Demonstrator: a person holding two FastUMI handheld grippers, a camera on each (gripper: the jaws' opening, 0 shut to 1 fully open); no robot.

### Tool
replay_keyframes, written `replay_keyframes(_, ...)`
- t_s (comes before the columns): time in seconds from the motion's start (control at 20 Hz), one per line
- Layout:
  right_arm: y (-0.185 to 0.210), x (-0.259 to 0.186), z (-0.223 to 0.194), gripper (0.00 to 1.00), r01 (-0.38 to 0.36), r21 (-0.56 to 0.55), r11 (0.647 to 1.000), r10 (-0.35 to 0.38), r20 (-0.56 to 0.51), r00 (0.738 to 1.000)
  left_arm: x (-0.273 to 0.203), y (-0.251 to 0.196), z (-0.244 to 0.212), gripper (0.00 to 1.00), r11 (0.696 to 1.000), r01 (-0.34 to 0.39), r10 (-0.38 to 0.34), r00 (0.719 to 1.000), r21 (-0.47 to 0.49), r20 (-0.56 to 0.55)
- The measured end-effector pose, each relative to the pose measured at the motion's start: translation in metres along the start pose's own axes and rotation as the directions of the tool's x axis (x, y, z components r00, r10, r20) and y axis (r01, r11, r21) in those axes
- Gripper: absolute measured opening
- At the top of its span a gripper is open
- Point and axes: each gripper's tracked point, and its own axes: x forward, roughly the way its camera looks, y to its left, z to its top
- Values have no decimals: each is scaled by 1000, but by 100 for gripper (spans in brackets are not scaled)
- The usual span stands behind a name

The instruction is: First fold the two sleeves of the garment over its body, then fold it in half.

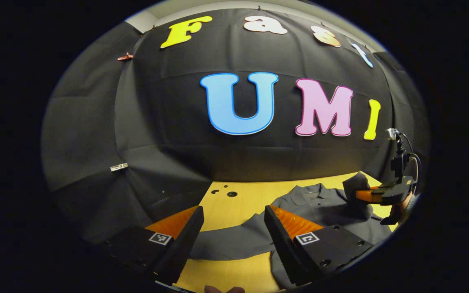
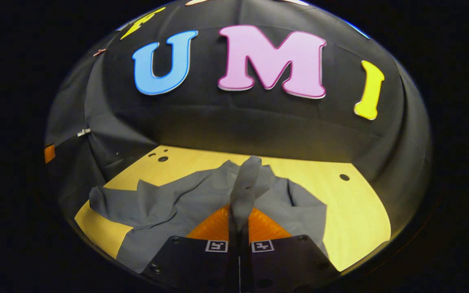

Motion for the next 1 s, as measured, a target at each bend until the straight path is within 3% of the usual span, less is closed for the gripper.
replay_keyframes(0.45,57,60,-79,7,-19,-22,1000,15,-199,980,6,51,-27,95,997,-75,74,996,-15,-56)
replay_keyframes(0.65,74,63,-100,15,-51,16,999,54,-252,966,9,62,-42,95,997,-78,76,993,-24,-87)
replay_keyframes(0.85,91,59,-107,40,-87,25,996,90,-278,956,15,63,-65,95,996,-77,70,990,-50,-124)
replay_keyframes(0.95,101,52,-107,60,-108,55,993,119,-290,950,19,63,-75,95,997,-73,67,989,-39,-134)
replay_keyframes(1.0,108,48,-105,61,-125,77,989,142,-292,946,22,65,-79,95,997,-69,64,988,-32,-137)
